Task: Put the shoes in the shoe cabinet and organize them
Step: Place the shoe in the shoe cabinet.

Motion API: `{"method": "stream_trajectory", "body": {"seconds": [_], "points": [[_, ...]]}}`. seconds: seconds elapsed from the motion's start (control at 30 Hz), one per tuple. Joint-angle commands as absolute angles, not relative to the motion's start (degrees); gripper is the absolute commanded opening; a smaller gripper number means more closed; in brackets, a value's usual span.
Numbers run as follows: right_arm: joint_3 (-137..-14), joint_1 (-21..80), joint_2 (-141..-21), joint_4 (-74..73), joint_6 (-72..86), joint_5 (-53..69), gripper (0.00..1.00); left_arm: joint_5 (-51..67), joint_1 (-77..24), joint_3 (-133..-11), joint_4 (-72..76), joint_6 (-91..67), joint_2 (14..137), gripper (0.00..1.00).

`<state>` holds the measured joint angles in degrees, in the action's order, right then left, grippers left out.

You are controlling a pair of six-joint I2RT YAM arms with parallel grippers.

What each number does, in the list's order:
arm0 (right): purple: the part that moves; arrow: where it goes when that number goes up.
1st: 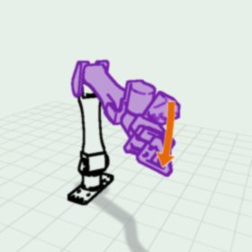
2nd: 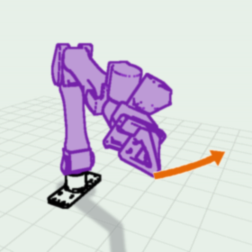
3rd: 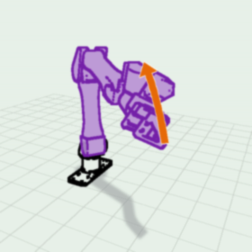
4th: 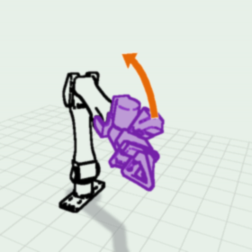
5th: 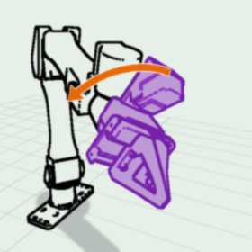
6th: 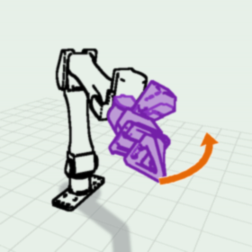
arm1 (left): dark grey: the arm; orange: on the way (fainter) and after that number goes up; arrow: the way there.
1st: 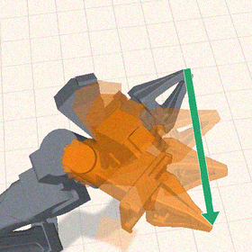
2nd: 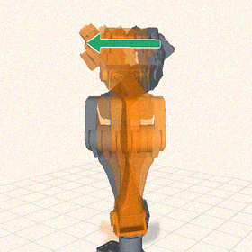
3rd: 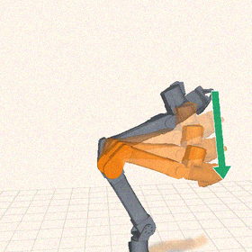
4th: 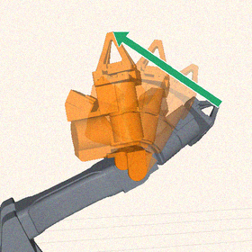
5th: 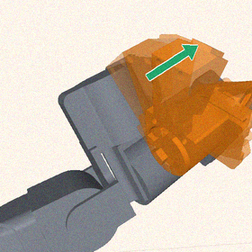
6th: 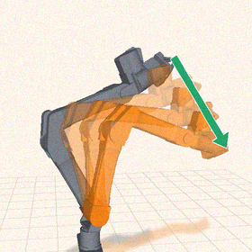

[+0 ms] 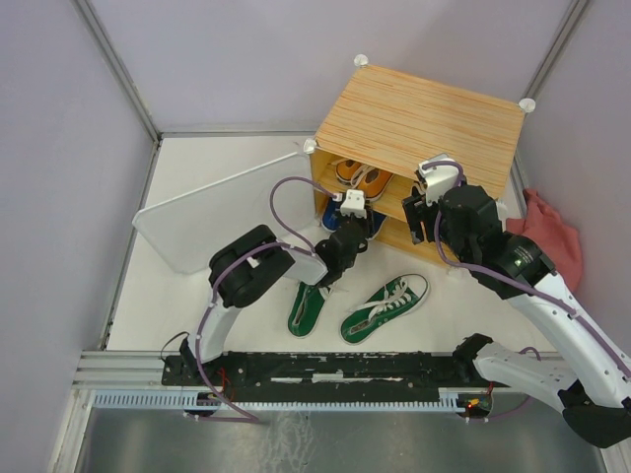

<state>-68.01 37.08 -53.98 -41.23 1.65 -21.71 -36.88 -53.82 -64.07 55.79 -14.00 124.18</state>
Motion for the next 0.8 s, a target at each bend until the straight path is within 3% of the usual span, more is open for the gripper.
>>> {"method": "stream_trajectory", "body": {"seconds": [0.0, 0.07, 0.1, 0.5, 0.77], "points": [[-68.3, 37.3, -53.3, -39.4, 2.1, -21.9, 0.78, -38.2, -53.2, -62.7, 60.9, -15.1, 116.6, 0.7], [-68.4, 37.2, -53.3, -39.3, 2.2, -21.6, 0.78, -36.9, -53.2, -61.6, 60.5, -14.3, 115.0, 0.98], [-68.4, 37.3, -53.3, -39.3, 2.3, -21.5, 0.78, -36.3, -53.4, -61.3, 59.7, -13.8, 114.1, 0.99], [-67.8, 37.2, -52.0, -38.9, 2.3, -21.2, 0.78, -33.8, -57.0, -51.9, 51.0, -10.9, 102.9, 1.0], [-67.6, 37.2, -51.5, -38.5, 2.5, -20.6, 0.78, -40.5, -57.6, -40.9, 54.5, -12.6, 97.8, 0.74]]}}
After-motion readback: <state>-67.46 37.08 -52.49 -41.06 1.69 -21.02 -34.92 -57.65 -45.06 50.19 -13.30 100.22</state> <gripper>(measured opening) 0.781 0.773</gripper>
